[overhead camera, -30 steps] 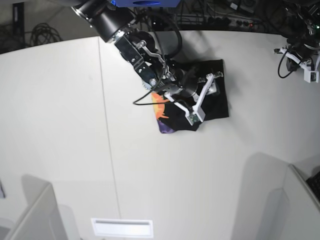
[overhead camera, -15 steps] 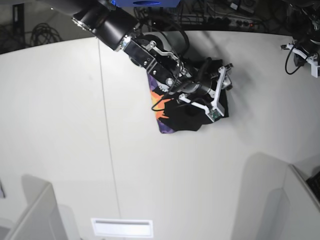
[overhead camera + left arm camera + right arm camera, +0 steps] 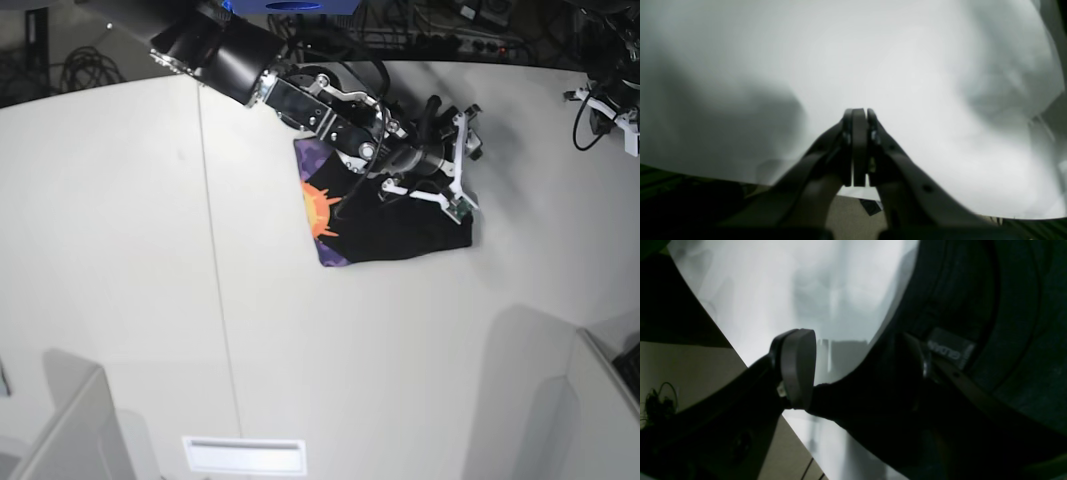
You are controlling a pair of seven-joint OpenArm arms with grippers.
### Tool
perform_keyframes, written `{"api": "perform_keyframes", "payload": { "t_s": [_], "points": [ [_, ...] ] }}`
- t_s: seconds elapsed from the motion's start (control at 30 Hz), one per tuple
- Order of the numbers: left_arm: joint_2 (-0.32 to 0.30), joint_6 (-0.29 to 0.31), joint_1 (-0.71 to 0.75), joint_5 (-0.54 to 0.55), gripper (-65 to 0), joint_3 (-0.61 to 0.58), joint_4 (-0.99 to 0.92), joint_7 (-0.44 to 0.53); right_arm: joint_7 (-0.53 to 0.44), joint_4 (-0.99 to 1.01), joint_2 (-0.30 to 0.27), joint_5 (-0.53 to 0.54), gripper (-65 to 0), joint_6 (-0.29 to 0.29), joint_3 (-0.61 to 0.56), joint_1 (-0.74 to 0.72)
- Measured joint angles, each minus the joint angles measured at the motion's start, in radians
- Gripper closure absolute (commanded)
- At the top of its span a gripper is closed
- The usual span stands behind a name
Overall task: Fold the T-shirt properly
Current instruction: 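Press the folded layer flat with the right gripper and release it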
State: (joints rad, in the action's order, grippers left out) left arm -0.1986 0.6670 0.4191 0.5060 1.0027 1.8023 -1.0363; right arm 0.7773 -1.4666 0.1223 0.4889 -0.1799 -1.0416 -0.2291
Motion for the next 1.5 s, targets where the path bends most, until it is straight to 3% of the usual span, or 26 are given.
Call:
{"api": "perform_keyframes", "payload": {
  "t_s": [0.17,0.3,0.4,0.47,0.57,0.63,0.8,0.9,1.03,1.17,1.27,1.5],
  "points": [
    [0.0,0.0,0.0,-0.001,0.0,0.0,-0.001,0.0,0.037,-0.182,0.001,0.019,-35.4,0.011,-0.106,-0.038],
    [-0.001,0.0,0.0,0.0,0.0,-0.004,0.0,0.0,0.061,-0.322,-0.009,0.019,-32.6,0.015,-0.025,-0.042],
    [0.003,0.01,0.005,-0.002,0.0,-0.006,0.008,0.0,0.043,-0.354,-0.06,0.002,-15.5,0.012,0.114,-0.005],
    [0.009,0.023,0.005,-0.001,0.0,-0.007,0.032,-0.001,-0.003,-0.363,-0.105,0.007,0.0,0.005,0.216,0.045],
    [0.016,0.023,0.006,0.004,0.0,-0.007,0.091,-0.011,-0.119,-0.387,-0.167,0.004,0.0,0.001,0.319,0.128],
    [0.029,0.023,-0.004,0.004,0.0,-0.008,0.114,-0.07,-0.169,-0.407,-0.208,0.009,0.0,0.002,0.359,0.183],
    [0.056,0.023,-0.07,0.011,0.0,-0.044,0.129,-0.136,-0.199,-0.435,-0.273,0.008,0.0,0.004,0.422,0.284],
    [0.074,0.023,-0.148,-0.009,0.0,-0.011,0.13,-0.249,-0.104,-0.436,-0.287,0.008,0.0,0.003,0.426,0.309],
    [0.048,0.023,-0.178,-0.004,0.0,0.036,0.13,-0.269,0.001,-0.436,-0.271,0.006,0.0,0.004,0.415,0.319],
    [-0.043,0.023,-0.113,0.0,0.0,0.034,0.108,-0.145,-0.004,-0.436,-0.253,0.001,0.0,0.003,0.317,0.301],
    [-0.07,0.023,-0.044,-0.005,0.0,0.029,0.061,-0.088,0.002,-0.432,-0.248,0.013,0.0,0.004,0.223,0.262],
    [-0.155,0.023,0.07,-0.007,0.0,0.028,-0.164,0.11,0.002,-0.328,-0.216,0.007,0.0,0.003,0.189,0.22]
  ]
}}
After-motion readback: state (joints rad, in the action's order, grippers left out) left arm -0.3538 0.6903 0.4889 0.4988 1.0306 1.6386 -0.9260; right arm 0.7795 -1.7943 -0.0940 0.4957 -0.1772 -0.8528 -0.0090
